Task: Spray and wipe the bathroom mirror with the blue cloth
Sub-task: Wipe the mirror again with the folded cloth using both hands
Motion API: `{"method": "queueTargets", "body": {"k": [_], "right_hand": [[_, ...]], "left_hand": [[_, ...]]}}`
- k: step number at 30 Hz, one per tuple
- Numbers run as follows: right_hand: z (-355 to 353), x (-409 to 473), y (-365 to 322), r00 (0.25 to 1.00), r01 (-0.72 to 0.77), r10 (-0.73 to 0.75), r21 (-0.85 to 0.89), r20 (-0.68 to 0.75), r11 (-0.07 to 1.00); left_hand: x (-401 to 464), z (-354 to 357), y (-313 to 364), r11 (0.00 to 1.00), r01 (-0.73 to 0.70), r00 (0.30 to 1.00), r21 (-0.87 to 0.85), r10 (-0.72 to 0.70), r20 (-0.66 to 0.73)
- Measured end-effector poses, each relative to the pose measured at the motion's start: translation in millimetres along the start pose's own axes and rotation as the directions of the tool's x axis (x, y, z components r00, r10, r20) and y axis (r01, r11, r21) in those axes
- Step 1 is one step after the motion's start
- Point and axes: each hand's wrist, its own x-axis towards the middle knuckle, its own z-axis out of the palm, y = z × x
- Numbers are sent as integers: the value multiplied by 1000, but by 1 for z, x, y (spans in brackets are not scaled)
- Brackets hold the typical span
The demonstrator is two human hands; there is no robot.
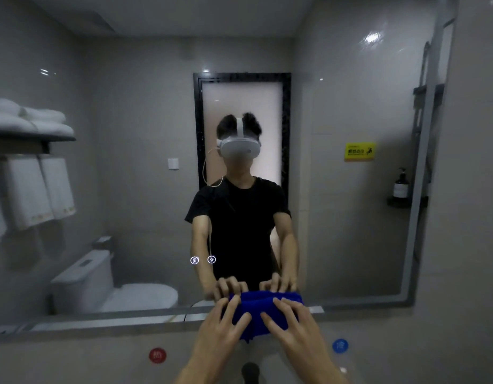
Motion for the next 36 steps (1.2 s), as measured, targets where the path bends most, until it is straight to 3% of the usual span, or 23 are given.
{"method": "queueTargets", "body": {"k": [5,10,21,26,30,36], "right_hand": [[-11,10,12,996,87,-88,-51,-5,995],[-30,39,24,989,94,-104,-95,-102,991],[-150,184,60,895,77,-211,-330,-393,941],[-205,256,76,862,96,-294,-437,-413,894],[-238,305,88,860,38,-262,-456,-439,889],[-293,365,92,828,-8,-224,-410,-514,912]], "left_hand": [[4,-11,-4,998,-26,1000,49,26,-6],[27,-40,-10,996,-20,997,88,26,-72],[142,-175,-56,918,-55,893,392,221,-393],[195,-243,-77,880,-40,871,474,264,-415],[230,-289,-85,881,-2,874,473,232,-428],[280,-351,-93,872,14,825,489,266,-498]]}}
